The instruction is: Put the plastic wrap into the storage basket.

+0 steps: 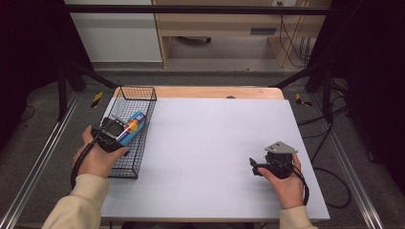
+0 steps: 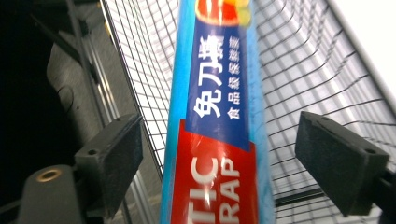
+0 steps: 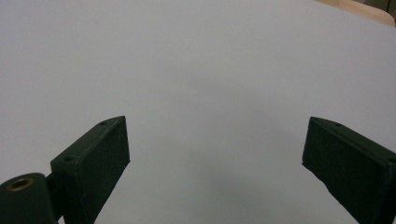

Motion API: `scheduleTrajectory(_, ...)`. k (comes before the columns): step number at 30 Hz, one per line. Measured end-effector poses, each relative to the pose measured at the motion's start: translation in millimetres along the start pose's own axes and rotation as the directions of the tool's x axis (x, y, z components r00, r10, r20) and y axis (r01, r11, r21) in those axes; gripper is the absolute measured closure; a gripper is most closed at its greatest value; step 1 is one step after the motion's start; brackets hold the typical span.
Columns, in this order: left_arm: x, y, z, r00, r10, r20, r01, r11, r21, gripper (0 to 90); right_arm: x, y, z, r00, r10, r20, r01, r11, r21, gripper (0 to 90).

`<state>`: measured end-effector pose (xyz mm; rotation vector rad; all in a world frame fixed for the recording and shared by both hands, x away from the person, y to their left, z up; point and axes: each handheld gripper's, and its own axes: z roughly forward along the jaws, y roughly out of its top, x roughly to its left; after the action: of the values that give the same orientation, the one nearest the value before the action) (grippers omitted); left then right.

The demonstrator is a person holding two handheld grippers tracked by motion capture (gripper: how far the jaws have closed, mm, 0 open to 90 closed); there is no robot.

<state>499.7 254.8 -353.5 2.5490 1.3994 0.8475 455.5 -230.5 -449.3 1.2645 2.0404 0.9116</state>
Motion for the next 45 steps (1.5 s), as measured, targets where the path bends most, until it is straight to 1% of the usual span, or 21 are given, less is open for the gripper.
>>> scheduleTrajectory(2,-1.1,0.6,-9.4,0.9996,-0.013,0.026,0.014,0.998,-0.062,11.1,-0.4,0.3,-1.2,1.0,0.0,0.004,0.0,1.0,-0.006,6.8)
scheduleTrajectory(3,-2.2,1.5,-14.3,0.9994,-0.005,0.035,0.009,0.9957,-0.092,10.6,-0.7,0.5,-2.1,1.0,-0.002,0.008,0.002,1.0,-0.013,6.7)
scheduleTrajectory(7,-10.2,6.6,-32.3,0.9978,0.015,0.064,-0.001,0.9767,-0.215,7.8,-1.8,1.1,-4.7,0.9996,-0.014,0.025,0.015,0.999,-0.034,5.3)
scheduleTrajectory(9,-15.9,9.9,-43.3,0.9959,0.04,0.081,-0.014,0.9565,-0.291,6.9,-2.2,2.2,-5.8,0.9995,-0.02,0.026,0.021,0.998,-0.052,4.6)
scheduleTrajectory(13,-24.1,13.3,-52.7,0.9881,0.066,0.139,-0.006,0.92,-0.392,5.9,-3.2,3.1,-9.6,0.9995,-0.021,0.022,0.023,0.995,-0.097,4.4)
scheduleTrajectory(15,-29.5,15.8,-56.3,0.9885,0.09,0.122,-0.027,0.8956,-0.444,5.7,-3.4,3.6,-12.2,0.9993,-0.025,0.028,0.028,0.993,-0.117,4.4)
scheduleTrajectory(17,-33.1,17.8,-58.0,0.9867,0.104,0.125,-0.032,0.8766,-0.48,5.3,-2.1,3.7,-14.8,0.999,-0.03,0.033,0.034,0.991,-0.132,4.4)
scheduleTrajectory(19,-35.7,20.5,-59.3,0.9821,0.124,0.142,-0.035,0.8622,-0.505,4.8,0.0,3.3,-17.0,0.9983,-0.044,0.037,0.048,0.99,-0.135,4.3)
scheduleTrajectory(22,-42.1,23.5,-58.8,0.9761,0.155,0.152,-0.051,0.8419,-0.537,4.8,3.6,1.6,-19.2,0.9949,-0.07,0.073,0.078,0.99,-0.118,4.3)
scheduleTrajectory(26,-54.7,25.6,-57.1,0.9663,0.179,0.185,-0.035,0.8032,-0.595,5.1,4.2,-3.0,-21.7,0.9937,-0.069,0.089,0.078,0.991,-0.106,4.5)
scheduleTrajectory(28,-61.2,25.9,-56.6,0.9668,0.187,0.174,-0.038,0.777,-0.628,5.7,4.2,-5.9,-24.1,0.9951,-0.051,0.084,0.06,0.992,-0.106,4.6)
scheduleTrajectory(29,-64.1,26.7,-55.4,0.9617,0.188,0.199,-0.017,0.7665,-0.642,5.8,3.7,-7.4,-25.5,0.9951,-0.051,0.085,0.06,0.993,-0.106,4.7)
scheduleTrajectory(32,-69.1,29.8,-51.9,0.9434,0.201,0.263,0.023,0.7535,-0.657,5.8,3.1,-12.7,-29.9,0.9956,-0.036,0.086,0.045,0.993,-0.105,4.8)
scheduleTrajectory(33,-70.2,31.3,-49.1,0.9252,0.2,0.322,0.068,0.7485,-0.66,5.8,2.7,-14.5,-31.0,0.9957,-0.03,0.088,0.039,0.994,-0.101,4.8)
scheduleTrajectory(34,-70.6,32.4,-47.2,0.915,0.195,0.353,0.095,0.7454,-0.66,5.8,1.7,-16.2,-32.1,0.996,-0.024,0.087,0.033,0.994,-0.1,5.0)
scheduleTrajectory(35,-71.7,34.1,-45.0,0.9089,0.189,0.372,0.116,0.7404,-0.662,5.8,0.9,-17.0,-32.8,0.996,-0.022,0.087,0.031,0.995,-0.099,5.1)
scheduleTrajectory(37,-75.0,37.8,-41.6,0.9063,0.195,0.375,0.117,0.7361,-0.667,5.8,-1.1,-18.0,-33.8,0.9958,-0.014,0.091,0.023,0.995,-0.102,5.1)
scheduleTrajectory(39,-79.8,41.7,-37.5,0.8979,0.199,0.393,0.127,0.7365,-0.664,5.7,-2.8,-18.7,-34.9,0.9956,-0.011,0.093,0.021,0.994,-0.103,5.1)
scheduleTrajectory(41,-85.5,44.0,-34.4,0.8965,0.212,0.389,0.114,0.7383,-0.665,5.4,-4.0,-19.7,-35.3,0.9953,-0.009,0.096,0.019,0.995,-0.101,5.0)
scheduleTrajectory(43,-91.0,45.3,-30.7,0.8829,0.222,0.414,0.126,0.7375,-0.664,5.3,-4.2,-20.4,-35.4,0.9954,-0.003,0.096,0.012,0.995,-0.099,5.1)
scheduleTrajectory(45,-99.5,47.2,-26.0,0.8759,0.247,0.414,0.107,0.7379,-0.666,5.3,-4.3,-20.6,-35.3,0.9955,-0.004,0.095,0.013,0.995,-0.098,5.2)
